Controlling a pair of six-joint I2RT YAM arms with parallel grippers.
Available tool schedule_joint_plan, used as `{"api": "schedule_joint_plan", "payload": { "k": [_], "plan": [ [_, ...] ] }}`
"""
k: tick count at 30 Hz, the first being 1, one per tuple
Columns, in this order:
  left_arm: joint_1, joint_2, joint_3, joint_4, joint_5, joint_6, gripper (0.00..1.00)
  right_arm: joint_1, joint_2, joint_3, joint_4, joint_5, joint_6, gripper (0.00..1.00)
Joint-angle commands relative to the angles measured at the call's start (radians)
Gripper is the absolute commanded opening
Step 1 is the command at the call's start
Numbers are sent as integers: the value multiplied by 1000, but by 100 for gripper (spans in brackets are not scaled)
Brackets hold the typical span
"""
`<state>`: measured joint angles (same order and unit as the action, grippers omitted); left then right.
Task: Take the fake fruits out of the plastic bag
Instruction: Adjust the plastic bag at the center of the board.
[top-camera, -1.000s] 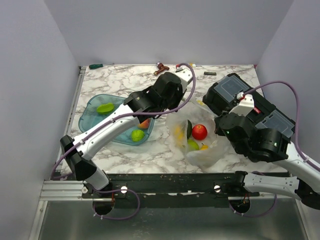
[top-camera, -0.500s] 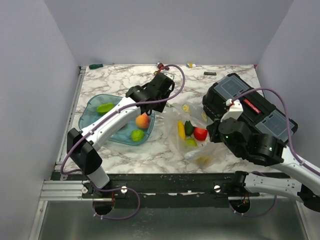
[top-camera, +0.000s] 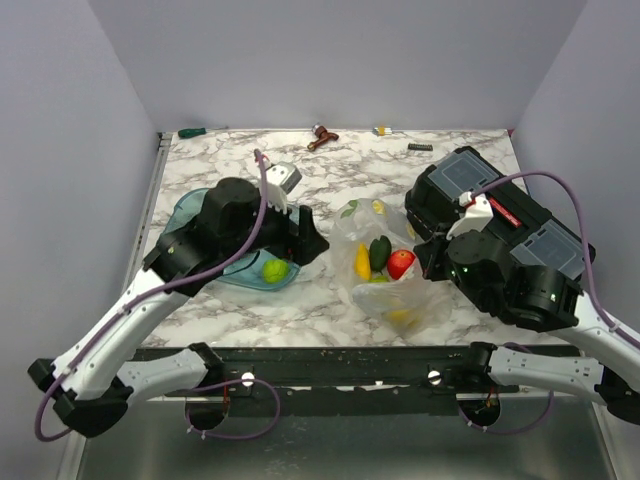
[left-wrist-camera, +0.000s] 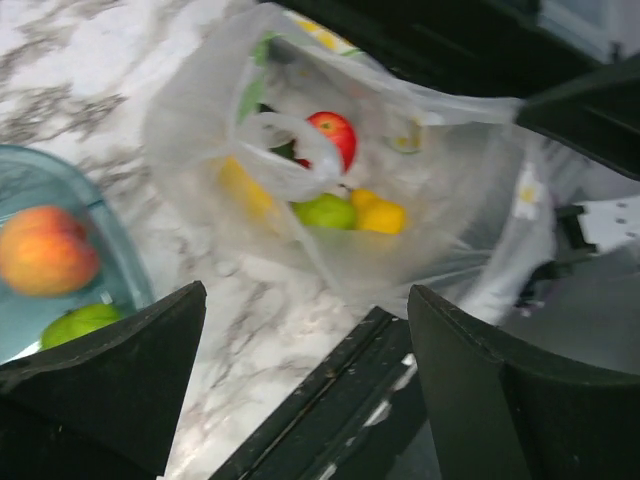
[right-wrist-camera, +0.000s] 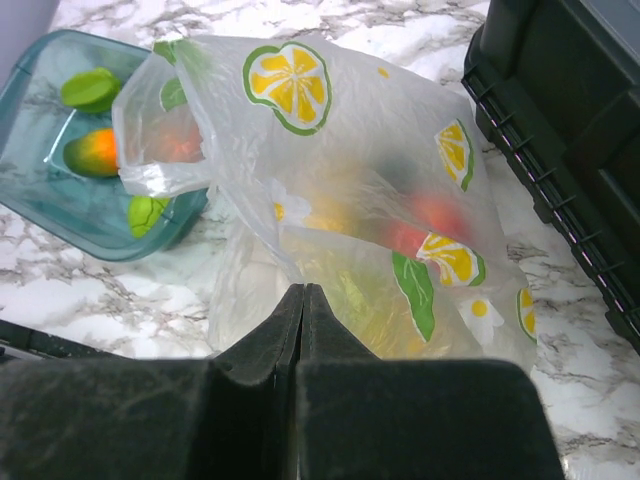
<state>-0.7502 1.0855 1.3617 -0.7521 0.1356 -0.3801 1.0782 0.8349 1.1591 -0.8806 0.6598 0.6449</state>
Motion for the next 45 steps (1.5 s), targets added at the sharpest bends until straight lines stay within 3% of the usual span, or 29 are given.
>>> {"api": "schedule_joint_plan", "payload": {
  "k": [1, 5, 8, 12, 16, 20, 24, 29, 36, 40, 43, 44, 45],
  "plan": [
    [-6, -139, -206, 243, 298, -154, 81, -3, -12, 33, 31, -13, -23, 1],
    [-32, -188, -378, 526, 414, -308, 79, -3, -20, 24, 45, -21, -22, 1],
    [-104, -147, -425, 632, 367, -362, 71, -3, -24, 24, 46, -32, -14, 1],
    [-233, -43, -392, 596, 105, -297, 60, -3, -33, 20, 44, -42, -2, 1],
    [-263, 76, -342, 538, 8, -271, 44, -4, -33, 23, 34, -55, 8, 1],
    [-287, 155, -346, 582, -9, -259, 40, -4, -38, 25, 28, -59, 13, 1],
    [-329, 224, -326, 561, -128, -257, 39, -4, -43, 21, 25, -60, 21, 1],
    [-334, 233, -360, 619, -163, -278, 44, -3, -48, 21, 20, -59, 23, 1],
    [-334, 110, -411, 693, -34, -214, 65, -4, -47, 21, 5, -52, 21, 1],
    [-334, 3, -399, 638, 61, -154, 71, -3, -44, 9, 8, -69, 10, 1],
    [-331, -71, -380, 564, 48, -130, 77, -3, -32, 26, -38, -68, 20, 1],
    [-330, -83, -366, 535, 33, -122, 78, -2, -23, 41, -71, -62, 44, 7],
    [-327, -91, -349, 498, 19, -116, 78, -2, -9, 66, -122, -58, 80, 21]
  ]
}}
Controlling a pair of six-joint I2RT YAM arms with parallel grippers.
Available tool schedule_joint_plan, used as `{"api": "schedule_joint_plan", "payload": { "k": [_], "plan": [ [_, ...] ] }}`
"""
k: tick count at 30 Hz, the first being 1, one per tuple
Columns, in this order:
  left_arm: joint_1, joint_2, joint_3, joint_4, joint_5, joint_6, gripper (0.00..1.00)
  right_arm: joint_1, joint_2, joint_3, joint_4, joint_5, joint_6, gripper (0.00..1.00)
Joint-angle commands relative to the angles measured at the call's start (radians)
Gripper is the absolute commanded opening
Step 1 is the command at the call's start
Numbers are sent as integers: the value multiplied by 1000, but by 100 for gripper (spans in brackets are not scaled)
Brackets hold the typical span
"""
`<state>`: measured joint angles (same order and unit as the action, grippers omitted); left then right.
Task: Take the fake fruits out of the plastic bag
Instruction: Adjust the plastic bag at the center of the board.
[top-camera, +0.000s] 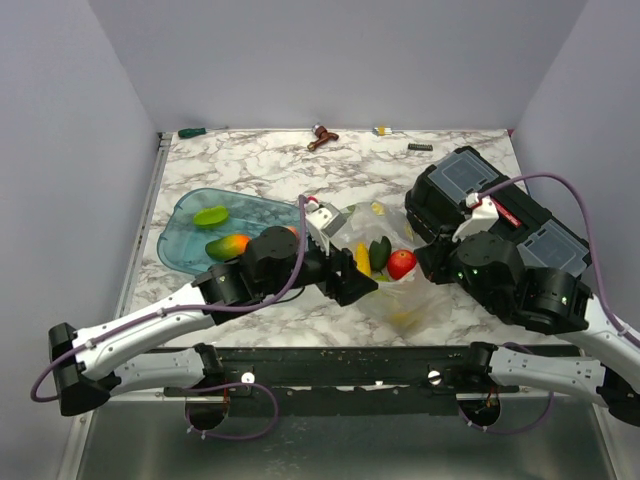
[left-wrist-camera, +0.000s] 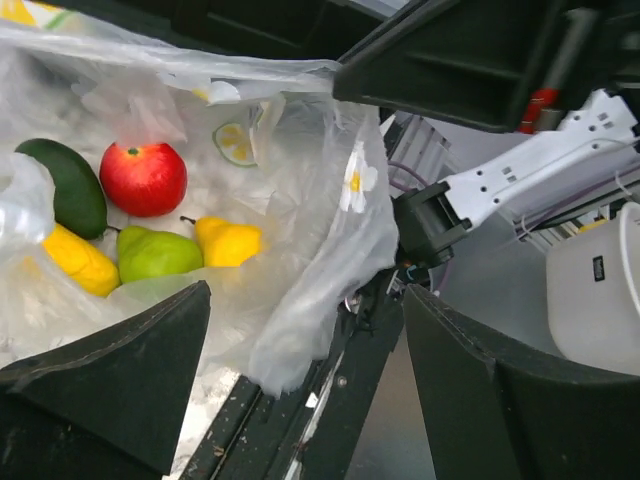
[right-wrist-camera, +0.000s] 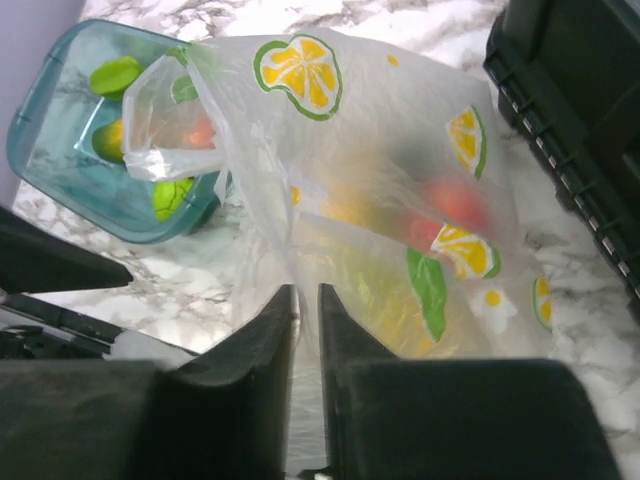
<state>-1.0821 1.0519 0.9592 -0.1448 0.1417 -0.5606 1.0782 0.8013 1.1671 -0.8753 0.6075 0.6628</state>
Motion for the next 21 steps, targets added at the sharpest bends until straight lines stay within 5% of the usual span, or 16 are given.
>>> {"api": "schedule_joint_plan", "payload": {
  "k": [1, 4, 8, 21],
  "plan": [
    [5, -64, 62, -126, 8, 69, 78, -3, 43, 86, -176, -3, 89, 33],
    [4, -76, 58, -118, 11, 73, 78, -3, 112, 168, -341, -28, 195, 70],
    [4, -57, 42, -86, 16, 64, 77, -4, 194, 219, -473, -135, 265, 100],
    [4, 7, 50, -71, 67, 42, 77, -4, 85, 151, -547, -176, 376, 100]
  ]
}}
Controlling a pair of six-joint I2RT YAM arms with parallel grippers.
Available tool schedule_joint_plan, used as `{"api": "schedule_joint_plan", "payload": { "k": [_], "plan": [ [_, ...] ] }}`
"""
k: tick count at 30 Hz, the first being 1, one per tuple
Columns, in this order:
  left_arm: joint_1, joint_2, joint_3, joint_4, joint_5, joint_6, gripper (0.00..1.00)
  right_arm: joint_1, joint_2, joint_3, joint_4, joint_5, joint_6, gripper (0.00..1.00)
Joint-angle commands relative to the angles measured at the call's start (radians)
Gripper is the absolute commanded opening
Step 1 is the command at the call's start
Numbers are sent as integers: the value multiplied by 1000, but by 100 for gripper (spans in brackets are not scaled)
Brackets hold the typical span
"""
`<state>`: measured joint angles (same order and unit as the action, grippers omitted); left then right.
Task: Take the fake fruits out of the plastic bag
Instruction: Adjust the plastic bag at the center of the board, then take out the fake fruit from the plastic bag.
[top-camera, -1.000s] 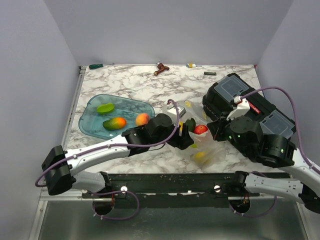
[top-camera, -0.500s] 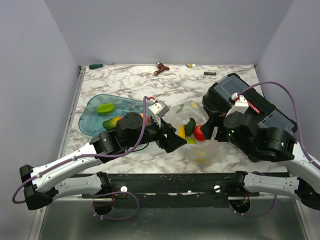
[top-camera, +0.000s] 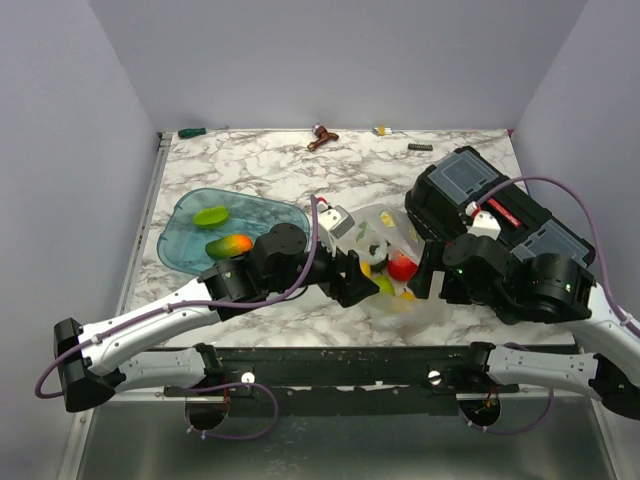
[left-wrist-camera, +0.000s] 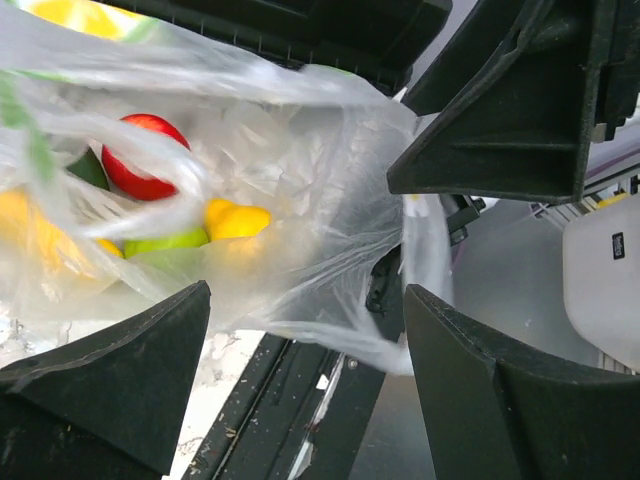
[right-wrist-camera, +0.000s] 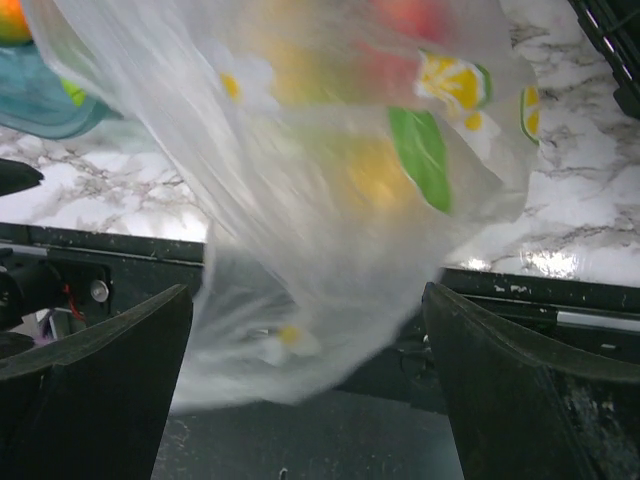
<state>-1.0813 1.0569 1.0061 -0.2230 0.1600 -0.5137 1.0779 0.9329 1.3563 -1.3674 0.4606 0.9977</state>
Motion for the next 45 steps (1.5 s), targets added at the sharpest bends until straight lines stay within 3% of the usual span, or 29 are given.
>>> {"api": "schedule_joint_plan", "payload": {
  "k": [1, 8, 15, 24, 27, 31, 34, 35, 42, 45],
  "plan": [
    [4, 5, 4, 4, 54, -6, 77, -3, -69, -38, -55, -16, 51, 100],
    [4, 31, 10, 14, 87, -16, 77, -3, -184, -39, -55, 35, 52, 100],
    [3, 100, 63, -20, 70, -36, 77, -3, -109, -128, -6, -8, 88, 100],
    [3, 163, 34, 53, 117, -95, 76, -3, -73, -204, 98, -41, 79, 98],
    [3, 196, 26, 71, 134, -112, 76, -3, -91, -246, 94, -29, 51, 77],
    [-4, 253, 33, 83, 137, -109, 73, -2, -167, -314, 180, -95, -31, 27],
    [-13, 301, 50, 80, 127, -98, 70, -2, -237, -365, 263, -156, -77, 5],
    [-15, 314, 53, 85, 122, -96, 69, -2, -257, -382, 287, -179, -92, 1],
    [-22, 382, 34, 94, -3, -82, 50, -3, -287, -393, 275, -174, -109, 1],
    [-22, 388, 5, 107, -37, -75, 49, -4, -289, -373, 270, -154, -107, 1]
  ]
}}
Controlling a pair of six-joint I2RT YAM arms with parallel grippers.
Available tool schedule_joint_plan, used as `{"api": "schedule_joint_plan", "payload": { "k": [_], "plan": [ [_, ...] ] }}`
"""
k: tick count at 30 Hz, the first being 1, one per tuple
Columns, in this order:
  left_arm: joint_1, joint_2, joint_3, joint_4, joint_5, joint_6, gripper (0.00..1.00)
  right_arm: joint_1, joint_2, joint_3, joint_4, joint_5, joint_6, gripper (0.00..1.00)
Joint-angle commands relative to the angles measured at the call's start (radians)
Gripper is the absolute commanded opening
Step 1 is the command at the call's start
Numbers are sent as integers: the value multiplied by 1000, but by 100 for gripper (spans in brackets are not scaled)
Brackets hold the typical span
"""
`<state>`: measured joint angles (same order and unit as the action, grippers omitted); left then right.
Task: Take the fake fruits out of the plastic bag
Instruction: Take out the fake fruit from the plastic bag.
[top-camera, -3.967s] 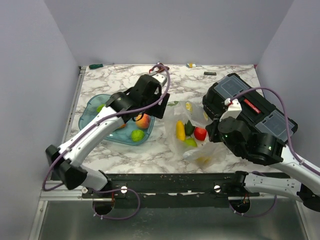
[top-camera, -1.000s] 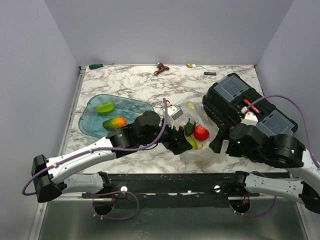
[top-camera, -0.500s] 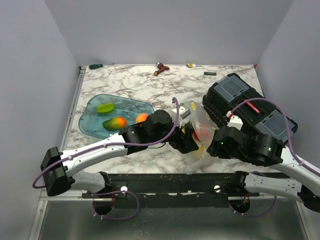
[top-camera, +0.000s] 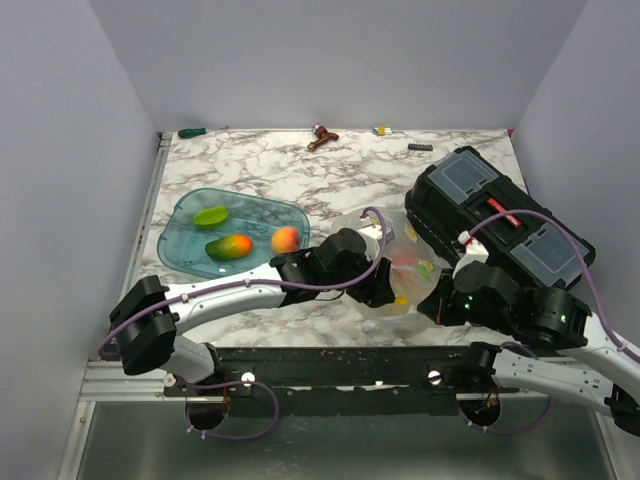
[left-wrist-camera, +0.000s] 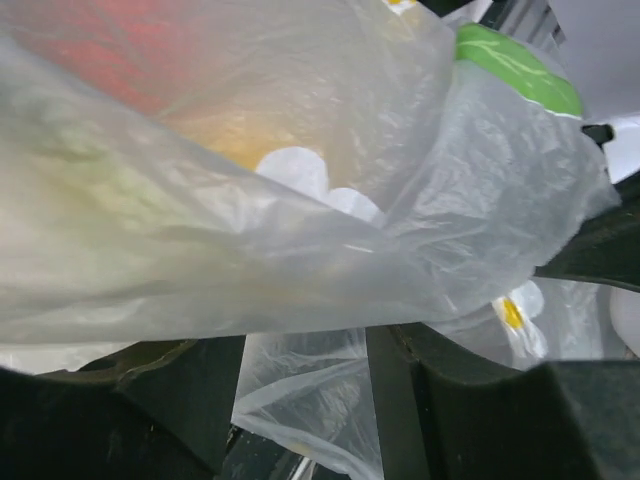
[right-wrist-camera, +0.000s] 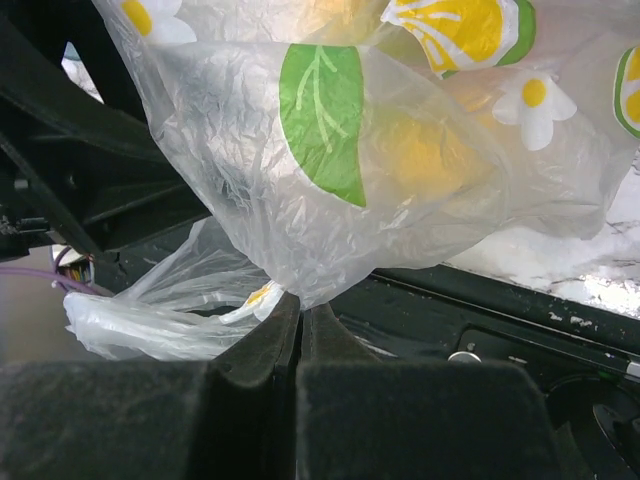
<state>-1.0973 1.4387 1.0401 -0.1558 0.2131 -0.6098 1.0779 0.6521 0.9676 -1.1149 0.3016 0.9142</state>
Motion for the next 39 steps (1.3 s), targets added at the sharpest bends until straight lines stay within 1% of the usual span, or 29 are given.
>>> {"api": "schedule_joint_plan", "payload": {
  "k": [1, 5, 7, 10, 11, 15, 20, 25, 27, 29, 34, 36, 39],
  "plan": [
    [-6, 15, -28, 44, -91, 25, 49, -3, -7, 24, 21, 7, -25, 1],
    [-6, 74, 5, 58, -102, 40, 48, -3, -4, 36, 38, 8, -34, 1],
    [-3, 111, 30, 60, -133, 46, 48, -2, 1, 39, 40, 8, -34, 1],
    [9, 155, 88, 14, -203, 48, 43, -2, 7, 42, 36, 4, -35, 1],
    [17, 169, 99, 6, -205, 48, 42, -3, 8, 44, 35, 1, -33, 1],
    [45, 221, 144, -10, -205, 46, 43, -3, -4, 47, 38, -15, -25, 1],
    [50, 289, 187, -23, -204, 57, 44, -2, -14, 49, 31, -12, -26, 1],
    [54, 351, 193, -29, -232, 72, 46, -1, -13, 60, 41, -10, -27, 1],
    [54, 364, 191, -34, -236, 78, 48, -4, -13, 60, 41, -10, -26, 1],
    [54, 376, 188, -44, -241, 80, 52, -3, -15, 56, 39, -9, -26, 1],
    [51, 375, 148, -56, -279, 86, 66, -3, -21, 52, 42, -12, -24, 1],
    [50, 383, 145, -72, -295, 93, 69, -2, -22, 51, 44, -13, -23, 1],
    [49, 401, 147, -91, -299, 101, 72, -3, -20, 47, 48, -16, -24, 1]
  ]
}}
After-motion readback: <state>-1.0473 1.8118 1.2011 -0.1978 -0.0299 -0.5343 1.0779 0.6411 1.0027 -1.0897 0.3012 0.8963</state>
